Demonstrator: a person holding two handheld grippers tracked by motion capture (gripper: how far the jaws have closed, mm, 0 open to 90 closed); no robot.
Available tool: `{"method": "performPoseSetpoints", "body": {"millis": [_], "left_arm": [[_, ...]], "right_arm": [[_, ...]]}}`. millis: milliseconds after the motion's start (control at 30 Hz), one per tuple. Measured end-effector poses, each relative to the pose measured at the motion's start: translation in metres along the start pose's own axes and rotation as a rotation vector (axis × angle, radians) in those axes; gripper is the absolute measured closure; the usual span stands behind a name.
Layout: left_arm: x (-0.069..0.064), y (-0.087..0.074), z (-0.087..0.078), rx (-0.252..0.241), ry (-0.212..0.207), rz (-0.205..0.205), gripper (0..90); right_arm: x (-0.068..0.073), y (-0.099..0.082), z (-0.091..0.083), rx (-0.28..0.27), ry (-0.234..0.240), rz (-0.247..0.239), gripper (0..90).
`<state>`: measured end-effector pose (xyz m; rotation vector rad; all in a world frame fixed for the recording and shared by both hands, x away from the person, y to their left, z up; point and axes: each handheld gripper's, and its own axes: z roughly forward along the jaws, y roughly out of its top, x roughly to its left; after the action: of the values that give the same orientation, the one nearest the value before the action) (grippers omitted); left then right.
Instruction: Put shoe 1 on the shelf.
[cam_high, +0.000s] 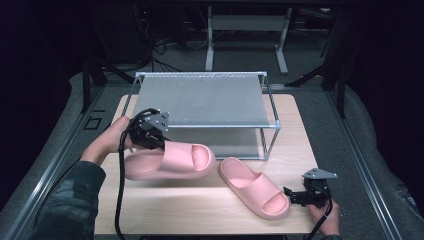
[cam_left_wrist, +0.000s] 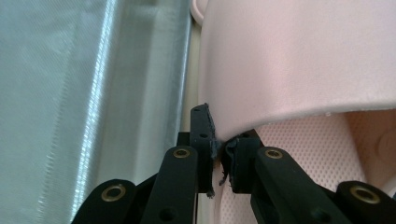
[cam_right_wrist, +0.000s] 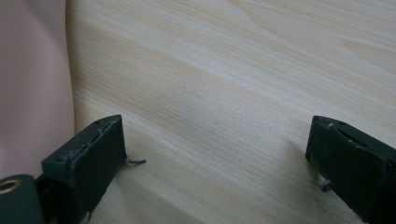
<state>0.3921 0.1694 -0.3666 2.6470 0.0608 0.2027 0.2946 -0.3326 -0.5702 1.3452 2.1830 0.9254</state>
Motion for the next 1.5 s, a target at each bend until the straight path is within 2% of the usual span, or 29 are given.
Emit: {"method": "performPoseSetpoints", "body": {"millis": [233,433,533,833,967,1300,1500], "left_arm": [[0.002,0.011,-0.009,0.011,0.014,0.008,83.2],[0.007,0.018,-0.015,0.012,0.016,-0.031,83.2],[0.009,0.022,-0.017,0.021,0.031,-0.054,83.2],[0.016,0.031,-0.031,0.014,0.086,-0.141,83.2],[0.019,0.037,-0.036,0.029,0.125,-0.185,83.2],[0.033,0.049,-0.044,0.062,0.216,-0.345,83.2],[0.041,0.055,-0.044,0.073,0.255,-0.430,83.1]], "right_arm": [[0.000,0.000,0.000,0.000,0.001,0.001,4.5],[0.000,0.000,0.000,-0.001,0.000,0.001,4.5],[0.000,0.000,0.000,0.000,0.000,0.000,4.5],[0.000,0.000,0.000,-0.001,0.000,0.000,4.5],[0.000,0.000,0.000,-0.001,0.000,0.000,4.5],[0.000,0.000,0.000,0.002,0.001,0.000,4.6],[0.000,0.000,0.000,-0.001,-0.001,0.002,4.6]]}}
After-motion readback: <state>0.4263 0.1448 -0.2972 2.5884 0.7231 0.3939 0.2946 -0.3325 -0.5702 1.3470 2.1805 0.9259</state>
